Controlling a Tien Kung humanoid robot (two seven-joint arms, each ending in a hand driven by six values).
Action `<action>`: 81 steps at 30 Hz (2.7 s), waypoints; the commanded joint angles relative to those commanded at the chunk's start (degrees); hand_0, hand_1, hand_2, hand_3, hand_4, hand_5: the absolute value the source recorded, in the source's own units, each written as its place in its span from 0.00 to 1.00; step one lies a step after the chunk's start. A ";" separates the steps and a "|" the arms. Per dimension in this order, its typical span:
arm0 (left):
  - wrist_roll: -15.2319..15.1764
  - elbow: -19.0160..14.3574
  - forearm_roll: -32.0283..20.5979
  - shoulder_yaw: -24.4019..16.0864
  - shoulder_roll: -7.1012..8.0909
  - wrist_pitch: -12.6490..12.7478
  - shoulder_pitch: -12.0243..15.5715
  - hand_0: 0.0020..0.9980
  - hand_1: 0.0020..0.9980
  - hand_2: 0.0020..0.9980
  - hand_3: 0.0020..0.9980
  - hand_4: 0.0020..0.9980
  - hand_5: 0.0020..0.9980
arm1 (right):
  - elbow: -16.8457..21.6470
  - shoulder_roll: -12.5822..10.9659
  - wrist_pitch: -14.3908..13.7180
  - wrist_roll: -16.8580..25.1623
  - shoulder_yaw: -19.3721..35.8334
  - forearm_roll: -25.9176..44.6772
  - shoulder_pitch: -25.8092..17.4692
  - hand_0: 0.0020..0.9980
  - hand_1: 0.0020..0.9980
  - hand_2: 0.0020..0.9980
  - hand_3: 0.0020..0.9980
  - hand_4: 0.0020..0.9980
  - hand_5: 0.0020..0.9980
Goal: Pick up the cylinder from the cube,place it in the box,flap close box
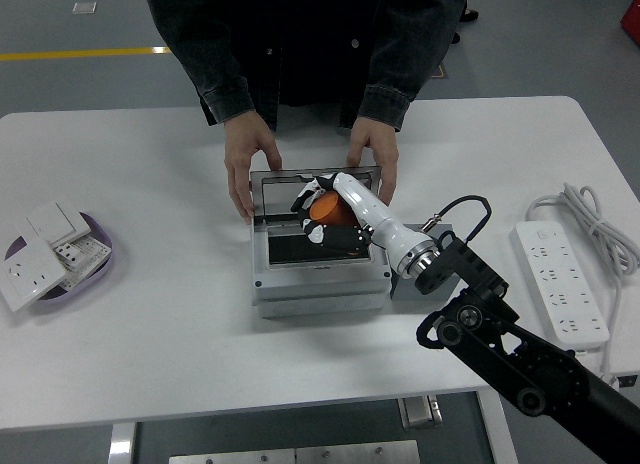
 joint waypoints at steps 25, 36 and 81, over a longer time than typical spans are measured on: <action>-0.11 0.00 0.55 -0.12 0.41 -0.19 -0.12 0.63 0.66 0.59 0.67 0.73 0.39 | -3.06 -7.46 9.97 -11.54 -11.58 -3.18 14.54 0.68 0.64 0.60 0.65 0.37 0.00; -0.12 0.00 0.61 -0.15 0.41 -0.18 -0.14 0.63 0.66 0.59 0.67 0.73 0.39 | -3.64 -8.07 8.18 -9.29 -13.11 0.28 15.11 0.71 0.69 0.69 0.70 0.33 0.00; -0.07 0.00 1.49 -0.46 0.85 -0.19 -0.83 0.63 0.66 0.59 0.66 0.72 0.39 | -5.19 -8.36 6.23 -1.71 -10.68 10.86 11.08 0.69 0.68 0.71 0.73 0.53 0.13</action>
